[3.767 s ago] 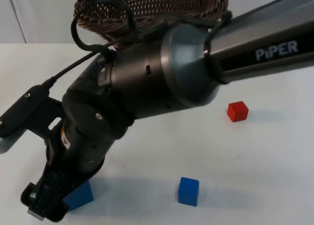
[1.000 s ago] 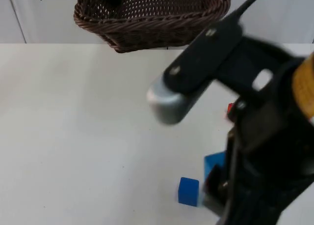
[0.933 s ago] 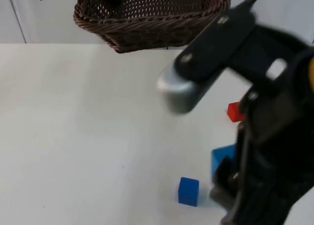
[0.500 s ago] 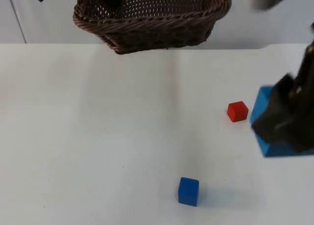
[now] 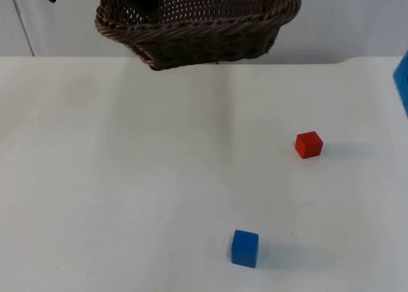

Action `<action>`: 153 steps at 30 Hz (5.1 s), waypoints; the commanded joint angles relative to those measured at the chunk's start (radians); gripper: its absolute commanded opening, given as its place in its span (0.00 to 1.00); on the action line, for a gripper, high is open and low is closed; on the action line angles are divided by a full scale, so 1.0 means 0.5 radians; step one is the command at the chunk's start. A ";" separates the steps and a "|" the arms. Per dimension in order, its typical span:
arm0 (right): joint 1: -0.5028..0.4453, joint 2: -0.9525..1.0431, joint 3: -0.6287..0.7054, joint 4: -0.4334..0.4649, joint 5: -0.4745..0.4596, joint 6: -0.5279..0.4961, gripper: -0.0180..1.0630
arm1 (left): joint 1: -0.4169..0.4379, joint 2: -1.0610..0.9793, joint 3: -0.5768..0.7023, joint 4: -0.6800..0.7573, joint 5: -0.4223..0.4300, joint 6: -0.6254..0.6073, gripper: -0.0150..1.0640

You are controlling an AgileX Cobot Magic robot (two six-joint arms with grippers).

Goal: Pick up the basket with the left hand and place the largest block into the basket with the right hand.

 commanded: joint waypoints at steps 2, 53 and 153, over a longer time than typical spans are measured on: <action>-0.013 -0.059 -0.007 -0.138 -0.103 0.097 0.02 | 0.004 -0.032 -0.019 -0.036 -0.016 -0.018 0.01; -0.580 1.447 -1.822 0.181 -0.275 -0.620 0.02 | 0.004 -0.028 -0.013 0.031 0.033 -0.018 0.01; -0.920 0.861 -2.038 0.885 -0.009 -1.122 0.69 | -0.046 0.236 0.344 0.132 -0.430 0.045 0.01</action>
